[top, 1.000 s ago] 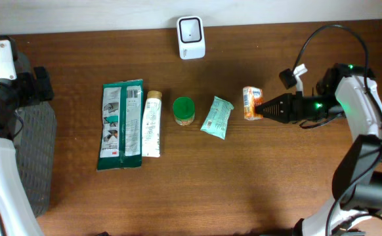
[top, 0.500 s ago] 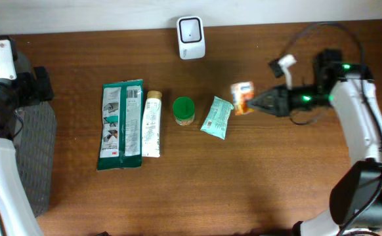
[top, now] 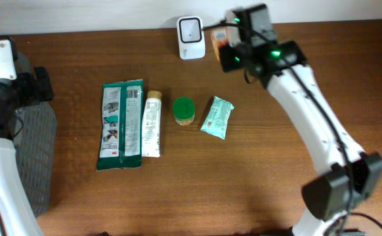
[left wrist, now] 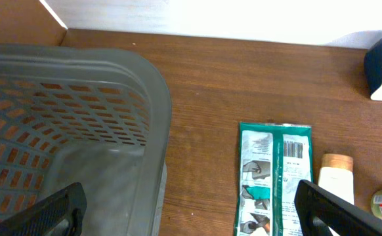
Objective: Scan the item barcode
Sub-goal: 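Carry the orange packet to the scanner and hold it under it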
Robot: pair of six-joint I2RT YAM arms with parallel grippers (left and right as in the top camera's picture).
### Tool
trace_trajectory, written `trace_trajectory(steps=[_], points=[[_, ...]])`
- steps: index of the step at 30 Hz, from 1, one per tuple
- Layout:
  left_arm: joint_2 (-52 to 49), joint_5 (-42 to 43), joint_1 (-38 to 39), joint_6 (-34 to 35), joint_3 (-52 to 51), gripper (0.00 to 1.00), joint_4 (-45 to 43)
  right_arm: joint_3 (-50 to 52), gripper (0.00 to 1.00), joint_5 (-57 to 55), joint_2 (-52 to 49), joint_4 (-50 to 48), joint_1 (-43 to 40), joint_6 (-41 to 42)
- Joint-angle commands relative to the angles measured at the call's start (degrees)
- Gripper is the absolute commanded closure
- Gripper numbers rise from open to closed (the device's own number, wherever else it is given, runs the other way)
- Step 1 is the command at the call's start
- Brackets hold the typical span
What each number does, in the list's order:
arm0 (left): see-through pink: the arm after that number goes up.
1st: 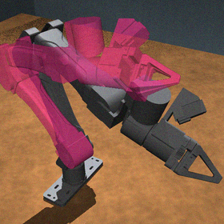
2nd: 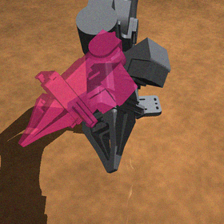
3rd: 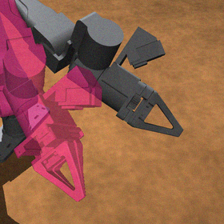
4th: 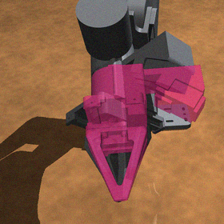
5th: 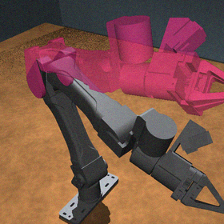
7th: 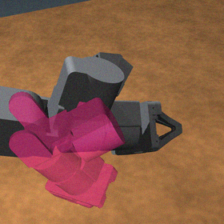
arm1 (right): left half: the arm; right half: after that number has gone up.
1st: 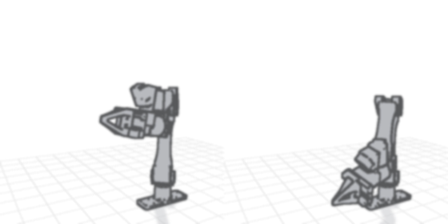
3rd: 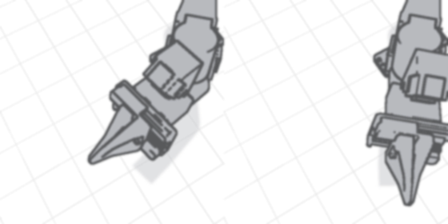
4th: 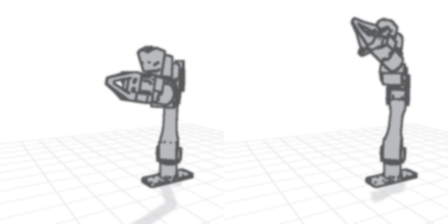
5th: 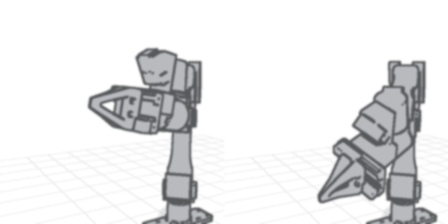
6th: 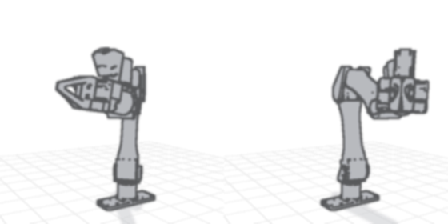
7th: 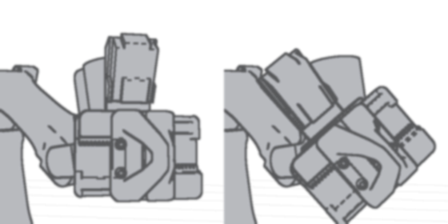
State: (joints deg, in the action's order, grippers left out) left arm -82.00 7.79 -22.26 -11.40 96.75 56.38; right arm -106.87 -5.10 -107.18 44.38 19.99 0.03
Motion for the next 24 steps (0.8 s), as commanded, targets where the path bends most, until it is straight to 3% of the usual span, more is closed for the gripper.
trace_trajectory(steps=[1, 6, 14, 24], points=[[0.0, 0.81, -0.31, -0.92, 0.15, 0.01, -0.07, -1.66, 0.96, -20.0, -7.78, -9.81, 2.75, -10.1], [0.0, 0.83, -0.31, -0.92, 0.15, 0.01, -0.07, -1.64, 0.96, -28.81, -16.87, -30.56, 4.96, -25.05], [0.0, 0.83, -0.31, -0.92, 0.15, 0.01, -0.07, -1.64, 0.96, -26.82, -29.75, -58.1, 6.99, -56.37], [0.0, 0.83, -0.31, -0.92, 0.15, 0.01, -0.07, -1.64, 0.96, -24.33, -31.52, -59.84, 7.39, -59.6]])
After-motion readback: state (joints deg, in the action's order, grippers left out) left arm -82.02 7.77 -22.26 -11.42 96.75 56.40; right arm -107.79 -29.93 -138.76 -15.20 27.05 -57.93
